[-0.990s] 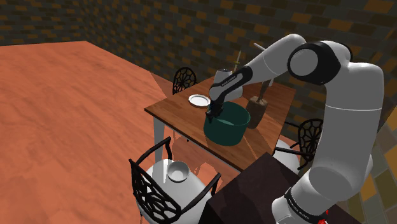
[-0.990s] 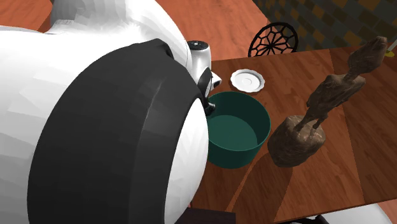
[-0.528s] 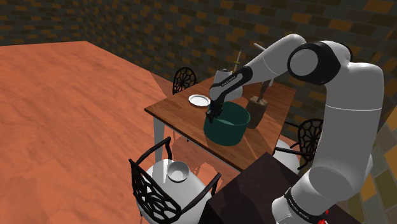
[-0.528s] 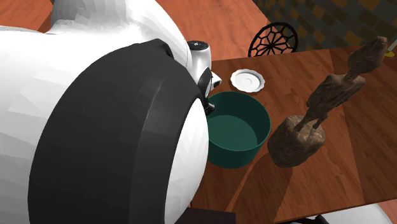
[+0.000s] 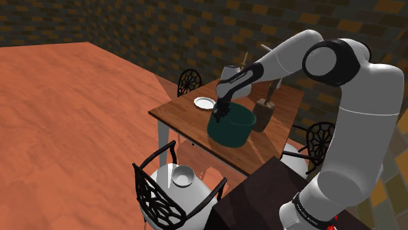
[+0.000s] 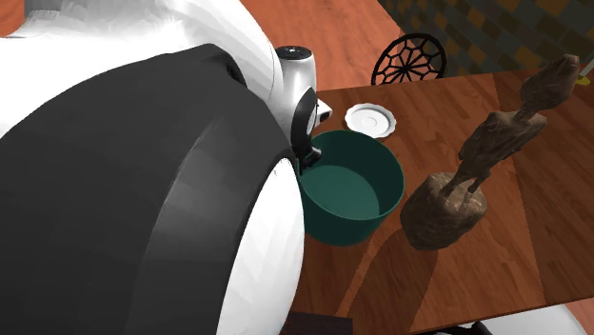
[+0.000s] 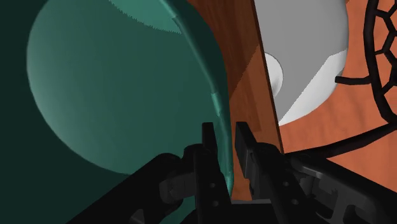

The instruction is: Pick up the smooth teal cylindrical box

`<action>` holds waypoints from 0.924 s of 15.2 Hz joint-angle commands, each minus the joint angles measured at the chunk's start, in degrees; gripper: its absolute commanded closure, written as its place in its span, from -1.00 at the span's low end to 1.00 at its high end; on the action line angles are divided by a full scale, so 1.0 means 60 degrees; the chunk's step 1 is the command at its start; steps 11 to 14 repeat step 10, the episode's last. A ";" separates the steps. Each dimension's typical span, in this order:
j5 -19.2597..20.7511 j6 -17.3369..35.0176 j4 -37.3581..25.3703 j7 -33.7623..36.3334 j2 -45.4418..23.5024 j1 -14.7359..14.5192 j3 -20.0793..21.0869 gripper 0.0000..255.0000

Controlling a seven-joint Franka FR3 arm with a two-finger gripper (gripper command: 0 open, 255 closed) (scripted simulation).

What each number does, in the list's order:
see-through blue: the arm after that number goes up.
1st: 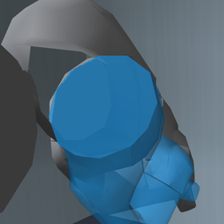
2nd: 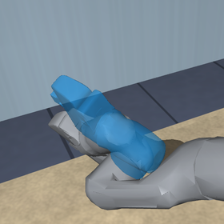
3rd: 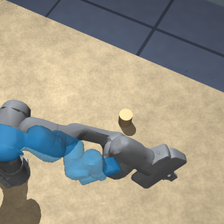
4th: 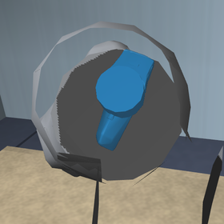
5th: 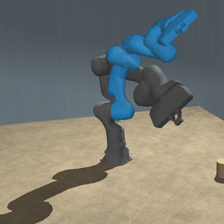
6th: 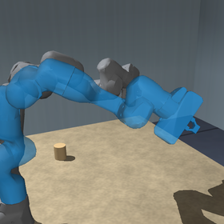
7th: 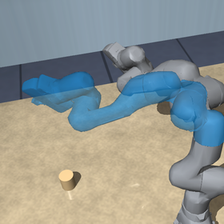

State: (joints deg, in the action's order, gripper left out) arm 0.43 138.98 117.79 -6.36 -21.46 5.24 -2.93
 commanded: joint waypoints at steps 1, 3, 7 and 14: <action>0.0012 -0.0204 -0.0044 -0.0033 0.0209 0.0017 -0.0015 1.00; 0.0020 -0.0417 -0.0079 -0.0032 0.0386 0.0012 -0.0020 1.00; 0.0036 -0.0848 -0.0174 -0.0029 0.0723 0.0003 -0.0029 1.00; 0.0040 -0.0975 -0.0208 -0.0028 0.0816 0.0001 -0.0032 1.00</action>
